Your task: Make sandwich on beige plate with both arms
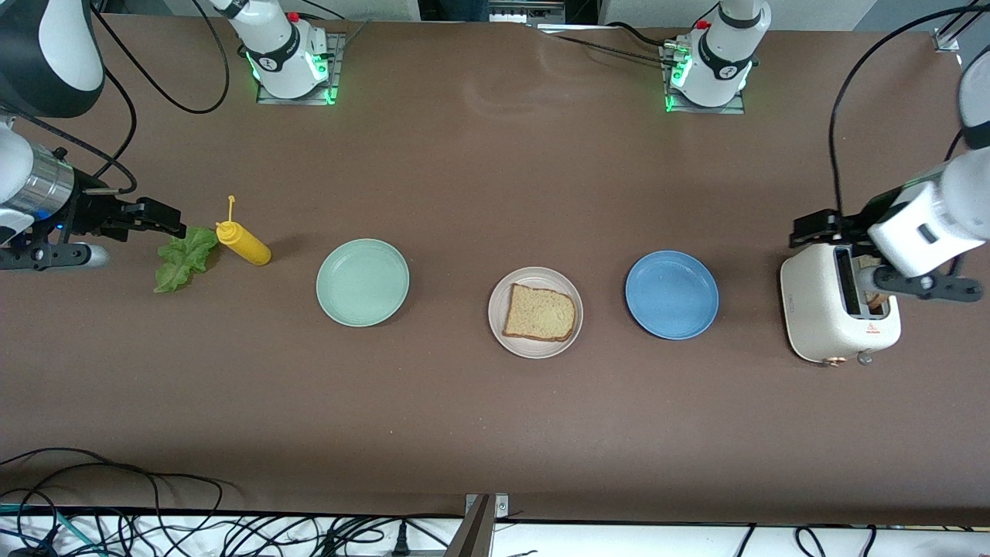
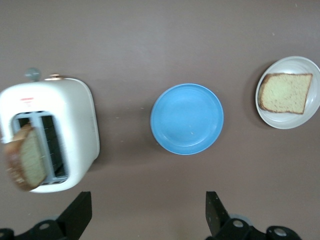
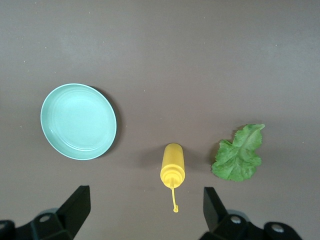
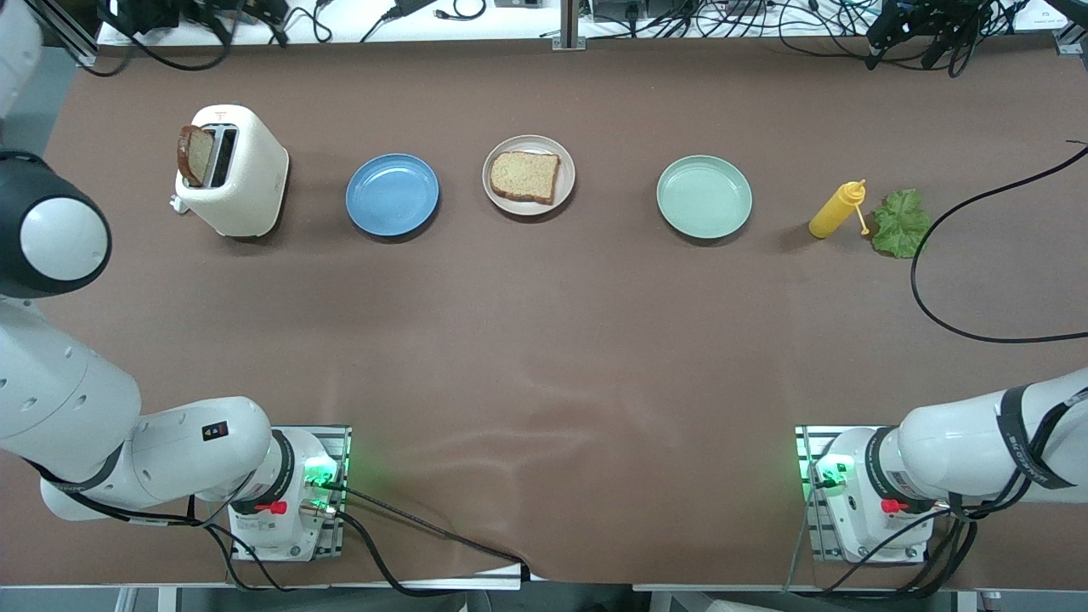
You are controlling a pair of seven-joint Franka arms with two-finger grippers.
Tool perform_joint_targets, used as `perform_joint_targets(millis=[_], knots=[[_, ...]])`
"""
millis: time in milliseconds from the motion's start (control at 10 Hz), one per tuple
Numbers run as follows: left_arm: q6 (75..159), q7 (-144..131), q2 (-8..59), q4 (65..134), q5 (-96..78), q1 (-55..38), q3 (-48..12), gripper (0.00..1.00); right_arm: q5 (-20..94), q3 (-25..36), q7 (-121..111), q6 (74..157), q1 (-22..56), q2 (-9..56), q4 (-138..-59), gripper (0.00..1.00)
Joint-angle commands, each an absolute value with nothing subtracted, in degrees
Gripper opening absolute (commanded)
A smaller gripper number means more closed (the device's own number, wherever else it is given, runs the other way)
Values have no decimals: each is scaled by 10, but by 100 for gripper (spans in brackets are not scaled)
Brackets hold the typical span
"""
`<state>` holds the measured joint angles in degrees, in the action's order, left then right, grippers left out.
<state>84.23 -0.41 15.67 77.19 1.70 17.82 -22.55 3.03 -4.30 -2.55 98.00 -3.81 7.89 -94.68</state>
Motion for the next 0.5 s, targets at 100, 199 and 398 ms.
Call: perform_joint_targets(millis=[100, 199, 398], knots=[[884, -3, 85, 857, 15, 162, -176, 100, 40, -46, -29, 977, -44, 73, -951, 100], [916, -3, 76, 873, -5, 132, -136, 100, 40, -46, -29, 977, -44, 73, -951, 100], [932, -3, 37, 923, -39, 79, -71, 100, 40, -46, -29, 977, -44, 73, -951, 100]])
